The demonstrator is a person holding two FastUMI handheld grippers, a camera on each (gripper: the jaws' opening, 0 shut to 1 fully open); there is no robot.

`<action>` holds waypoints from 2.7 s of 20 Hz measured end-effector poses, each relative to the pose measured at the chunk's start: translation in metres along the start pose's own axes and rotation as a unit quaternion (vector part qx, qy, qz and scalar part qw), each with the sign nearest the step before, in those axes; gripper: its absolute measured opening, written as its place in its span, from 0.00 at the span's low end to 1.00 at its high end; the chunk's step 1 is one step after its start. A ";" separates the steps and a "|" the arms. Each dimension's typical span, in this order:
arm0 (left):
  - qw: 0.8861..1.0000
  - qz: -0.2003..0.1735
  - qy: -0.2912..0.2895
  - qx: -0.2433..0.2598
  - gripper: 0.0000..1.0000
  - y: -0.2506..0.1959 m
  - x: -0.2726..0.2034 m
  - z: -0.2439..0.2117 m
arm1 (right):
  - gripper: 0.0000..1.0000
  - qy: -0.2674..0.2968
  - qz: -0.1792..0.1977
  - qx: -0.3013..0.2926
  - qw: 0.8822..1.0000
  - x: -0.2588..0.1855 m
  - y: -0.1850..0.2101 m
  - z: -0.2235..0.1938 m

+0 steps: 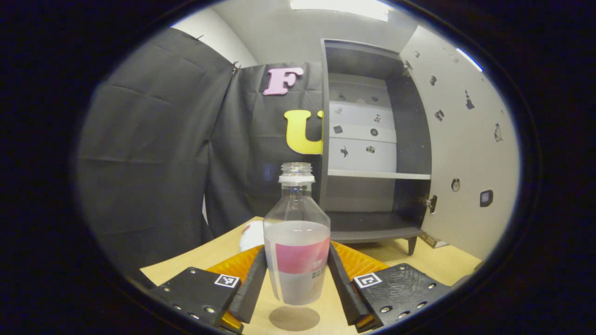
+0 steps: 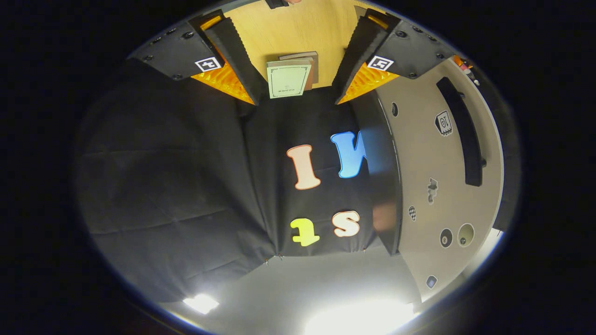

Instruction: Open the cabinet door with the right hand, grasp the bottle in the cabinet with the left hand and place it on the coaster, then close the cabinet door with the right hand.

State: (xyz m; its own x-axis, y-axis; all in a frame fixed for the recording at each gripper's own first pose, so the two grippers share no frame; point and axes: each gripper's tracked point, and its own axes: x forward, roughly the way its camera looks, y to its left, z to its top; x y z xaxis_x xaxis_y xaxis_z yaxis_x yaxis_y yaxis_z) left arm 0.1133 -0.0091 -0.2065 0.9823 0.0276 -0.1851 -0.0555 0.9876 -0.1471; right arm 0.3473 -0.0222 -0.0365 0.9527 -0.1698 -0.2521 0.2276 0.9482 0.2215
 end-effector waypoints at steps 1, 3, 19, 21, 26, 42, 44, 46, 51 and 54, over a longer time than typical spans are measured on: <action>1.000 0.004 0.002 0.002 0.74 0.001 -0.001 -0.009 | 0.98 -0.002 -0.005 0.002 1.000 -0.001 -0.002 0.000; 1.000 0.009 0.005 0.006 0.72 0.003 -0.002 -0.026 | 0.98 -0.006 -0.018 0.000 1.000 -0.002 -0.008 -0.001; 0.999 0.019 0.041 0.007 0.75 -0.003 0.017 -0.119 | 0.98 0.012 -0.091 -0.032 0.995 -0.023 -0.043 -0.029; 0.999 0.017 0.040 0.009 0.72 -0.004 0.016 -0.122 | 0.98 0.013 -0.095 -0.040 0.995 -0.022 -0.042 -0.031; 0.998 0.025 0.051 -0.016 0.83 -0.006 0.015 -0.116 | 0.98 0.024 -0.082 -0.057 0.995 -0.015 -0.028 -0.034; 0.998 0.045 -0.034 0.033 0.80 -0.010 -0.041 0.102 | 0.98 -0.016 0.080 -0.064 0.995 -0.001 0.045 0.004; 0.998 0.044 -0.042 0.035 0.80 -0.013 -0.052 0.125 | 0.98 -0.023 0.102 -0.055 0.993 0.000 0.057 0.012; 0.998 0.038 -0.041 0.031 0.80 -0.018 -0.060 0.138 | 0.98 -0.029 0.117 -0.053 0.991 0.001 0.069 0.019; 0.998 0.027 -0.042 0.033 0.82 -0.010 -0.071 0.155 | 0.98 -0.019 0.142 -0.061 0.988 0.003 0.099 0.023; 0.998 0.025 -0.053 0.038 0.84 0.004 -0.067 0.165 | 0.98 -0.018 0.146 -0.075 0.986 0.001 0.115 0.021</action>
State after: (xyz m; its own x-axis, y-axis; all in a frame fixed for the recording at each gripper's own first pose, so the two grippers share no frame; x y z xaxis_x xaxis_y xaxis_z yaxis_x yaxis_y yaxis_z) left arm 0.0769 0.0184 -0.0344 0.9923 0.0893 -0.0853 -0.0951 0.9933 -0.0654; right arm 0.3785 0.0813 0.0091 0.9804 0.1087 -0.1646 -0.0866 0.9869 0.1361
